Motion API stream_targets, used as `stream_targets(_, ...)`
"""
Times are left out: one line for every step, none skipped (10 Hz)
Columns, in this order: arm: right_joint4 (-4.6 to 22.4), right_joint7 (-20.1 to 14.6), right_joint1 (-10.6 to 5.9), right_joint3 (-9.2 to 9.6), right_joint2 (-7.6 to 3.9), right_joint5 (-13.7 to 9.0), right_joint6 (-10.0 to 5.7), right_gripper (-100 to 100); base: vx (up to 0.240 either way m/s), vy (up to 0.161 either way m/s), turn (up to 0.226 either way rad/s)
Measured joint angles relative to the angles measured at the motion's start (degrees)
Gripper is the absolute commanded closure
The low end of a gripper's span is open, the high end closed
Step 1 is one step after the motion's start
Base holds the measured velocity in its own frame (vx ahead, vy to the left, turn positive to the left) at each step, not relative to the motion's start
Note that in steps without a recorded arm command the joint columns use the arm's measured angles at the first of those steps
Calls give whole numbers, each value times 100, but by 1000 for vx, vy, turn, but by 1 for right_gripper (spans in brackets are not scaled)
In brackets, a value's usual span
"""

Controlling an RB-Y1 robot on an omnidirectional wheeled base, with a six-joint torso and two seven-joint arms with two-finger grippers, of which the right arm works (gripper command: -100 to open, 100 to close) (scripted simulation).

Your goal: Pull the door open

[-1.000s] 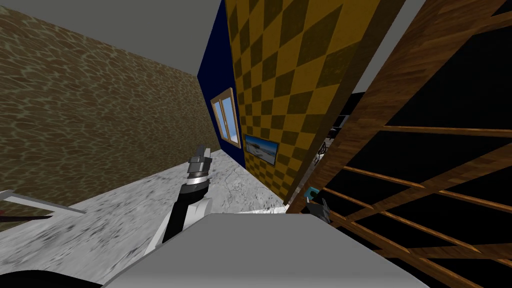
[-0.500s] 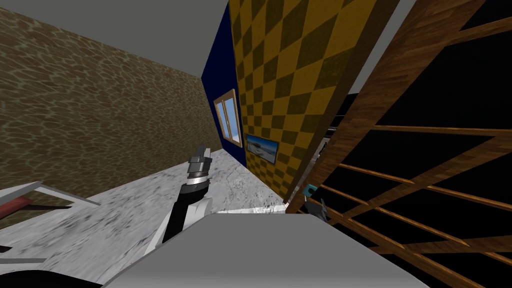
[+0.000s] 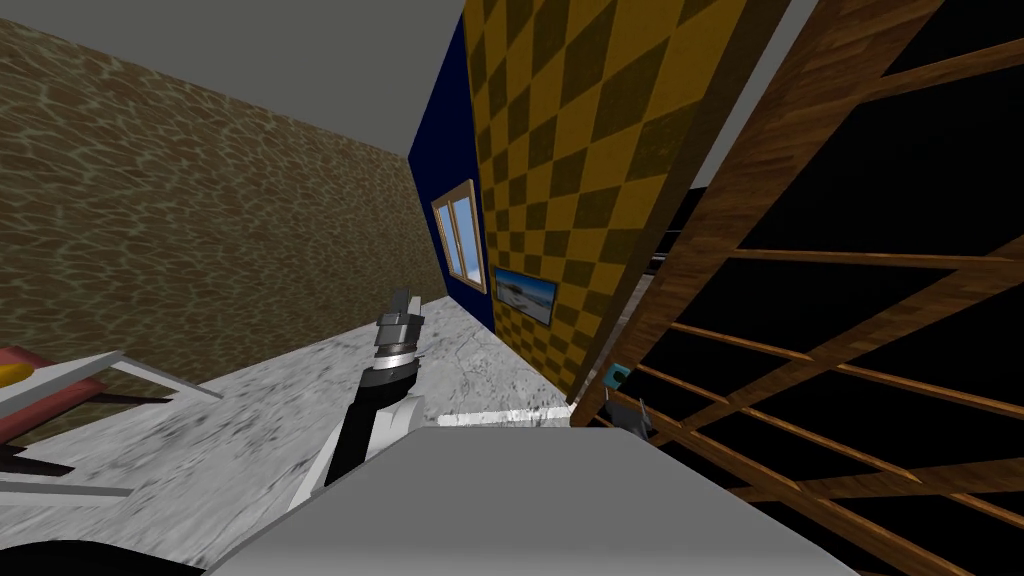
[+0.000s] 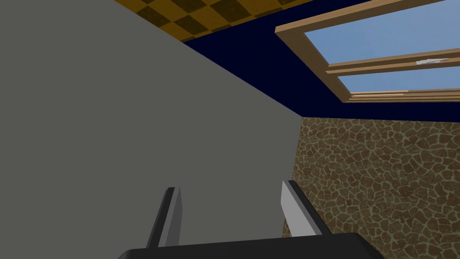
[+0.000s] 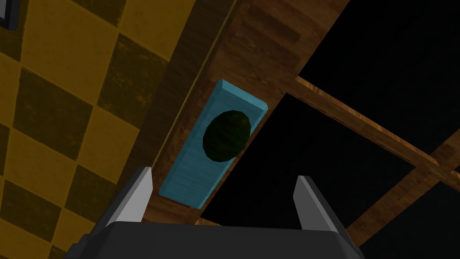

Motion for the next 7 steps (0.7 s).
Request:
stream_targets(-5, -128, 1, 32, 11, -42, -20, -100, -53, -1, 25)
stream_targets(-7, -280, -2, 80, 28, -105, -48, -100, -76, -13, 61)
stream_targets(-15, -446, -9, 139, 47, -190, -77, -100, -58, -8, 27)
stream_targets(-16, -578, -11, 170, 56, -230, -98, -100, -61, -6, 31)
stream_targets(-46, -727, 1, 213, 78, -287, -112, -100, -80, -3, 52)
stream_targets(-88, -886, 22, 270, 104, -360, -130, -100, -56, -6, 13)
stream_targets(-95, -995, 19, 295, 111, -396, -141, -100, -48, -4, 29)
